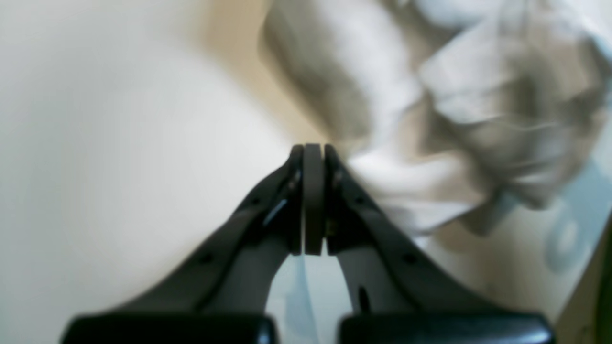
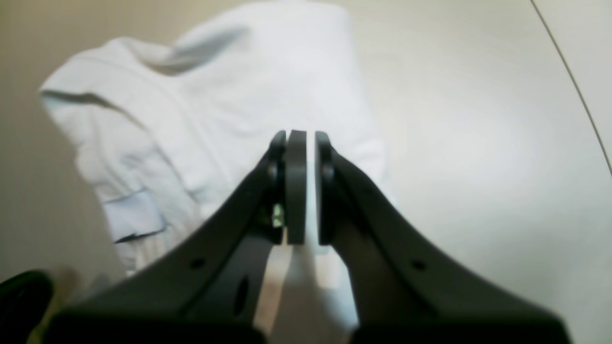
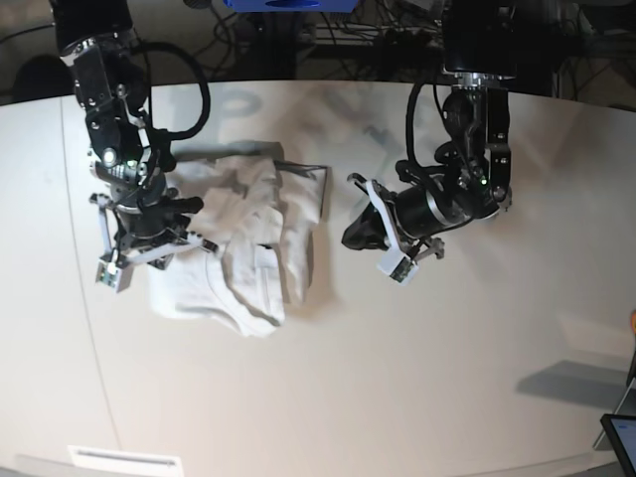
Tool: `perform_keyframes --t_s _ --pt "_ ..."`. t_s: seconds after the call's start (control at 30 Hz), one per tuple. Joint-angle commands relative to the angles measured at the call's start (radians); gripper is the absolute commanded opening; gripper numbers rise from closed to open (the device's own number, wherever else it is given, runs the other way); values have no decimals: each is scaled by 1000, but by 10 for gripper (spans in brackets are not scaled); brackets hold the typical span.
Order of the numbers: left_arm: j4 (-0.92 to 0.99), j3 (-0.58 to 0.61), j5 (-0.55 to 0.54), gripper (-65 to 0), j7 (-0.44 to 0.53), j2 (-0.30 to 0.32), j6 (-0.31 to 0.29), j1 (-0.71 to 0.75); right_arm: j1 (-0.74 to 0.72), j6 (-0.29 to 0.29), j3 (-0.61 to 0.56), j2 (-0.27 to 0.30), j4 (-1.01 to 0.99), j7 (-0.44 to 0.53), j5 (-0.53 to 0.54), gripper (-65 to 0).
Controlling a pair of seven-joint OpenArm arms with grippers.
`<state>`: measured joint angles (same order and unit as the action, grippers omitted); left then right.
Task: Fold the T-shirt properly
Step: 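Move the left gripper over the shirt and tuck its loose edge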
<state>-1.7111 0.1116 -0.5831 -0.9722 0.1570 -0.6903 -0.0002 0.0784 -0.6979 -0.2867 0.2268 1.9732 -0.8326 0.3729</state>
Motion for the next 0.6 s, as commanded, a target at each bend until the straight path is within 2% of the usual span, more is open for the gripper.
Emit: perform_keyframes --t_s 0.0,0.17,0.3,0.43,0.57 --pt "-51 -2 -13 -650 16 5 -8 -1 -19 0 30 10 15 25 -10 -614" --pt "-191 10 -19 -650 11 -6 -8 19 -24 0 195 15 -16 43 -10 -614" --pt "-206 135 -18 -650 9 -15 -8 10 -29 0 298 33 -90 43 -10 -612" --pt "-205 291 -15 -650 14 -29 -8 -1 -22 65 307 58 -163 43 -10 -612" --pt "-183 380 -13 -650 14 -60 -8 -14 -12 70 304 53 -234 49 -10 -612"
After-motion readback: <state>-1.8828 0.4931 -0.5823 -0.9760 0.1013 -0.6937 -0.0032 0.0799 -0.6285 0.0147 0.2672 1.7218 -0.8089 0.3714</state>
